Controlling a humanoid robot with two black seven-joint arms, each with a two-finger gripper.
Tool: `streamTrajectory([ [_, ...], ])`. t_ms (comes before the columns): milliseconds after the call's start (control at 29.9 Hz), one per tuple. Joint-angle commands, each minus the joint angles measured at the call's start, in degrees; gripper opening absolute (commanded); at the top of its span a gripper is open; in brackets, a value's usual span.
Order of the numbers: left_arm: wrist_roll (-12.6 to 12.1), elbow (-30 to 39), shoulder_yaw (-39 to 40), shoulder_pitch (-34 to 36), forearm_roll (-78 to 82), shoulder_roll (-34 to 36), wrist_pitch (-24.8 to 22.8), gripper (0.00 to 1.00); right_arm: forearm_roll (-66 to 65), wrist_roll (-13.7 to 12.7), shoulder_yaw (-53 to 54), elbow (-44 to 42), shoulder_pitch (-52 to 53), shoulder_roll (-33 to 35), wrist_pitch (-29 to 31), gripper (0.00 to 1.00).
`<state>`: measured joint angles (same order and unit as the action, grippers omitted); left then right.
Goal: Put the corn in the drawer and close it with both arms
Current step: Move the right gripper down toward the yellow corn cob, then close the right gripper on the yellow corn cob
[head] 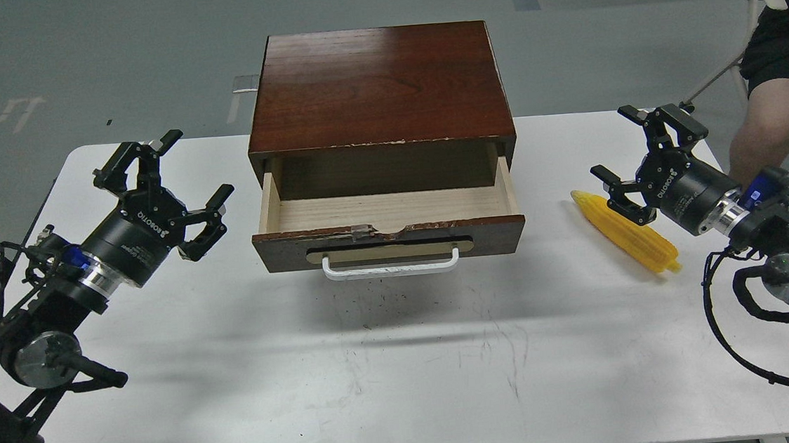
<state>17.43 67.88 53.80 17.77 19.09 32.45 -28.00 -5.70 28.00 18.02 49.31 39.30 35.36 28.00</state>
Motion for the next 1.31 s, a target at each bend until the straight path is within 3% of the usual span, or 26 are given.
streamTrajectory([
  [0,-0.03,0.15,-0.01,-0.01,0.07,0.16,0.00,1.00,-0.01,0.00,-0.01,0.00,-0.02,-0.03,0.00,1.00],
  [402,0.23,0.15,0.16,0.07,-0.28,0.24,0.00,1.00,-1.50,0.00,-0.62,0.88,1.48,1.29,0.00,1.00],
  [669,0.32,0.15,0.52,0.08,-0.28,-0.02,0.00,1.00,-27.49,0.00,-1.41,0.61,8.51,8.84,0.00,1.00],
  [803,0.23,0.15,0.52,0.07,-0.28,-0.02,0.00,1.00,-51.01,0.00,-1.85,0.61,7.90,10.96,-6.97,1.00],
  [937,0.23,0.15,0.52,0.08,-0.28,-0.11,0.00,1.00,-63.80,0.00,-9.03,0.00,8.16,10.96,-14.97,1.00],
  [1138,0.23,0.24,0.52,0.08,-0.28,-0.11,0.00,1.00,-64.52,0.00,-20.91,-2.90,10.09,9.73,-21.40,1.00],
  [1272,0.23,0.15,0.52,0.07,-0.28,-0.11,0.00,1.00,-64.52,0.00,-22.86,-4.57,10.09,7.01,-23.78,1.00],
])
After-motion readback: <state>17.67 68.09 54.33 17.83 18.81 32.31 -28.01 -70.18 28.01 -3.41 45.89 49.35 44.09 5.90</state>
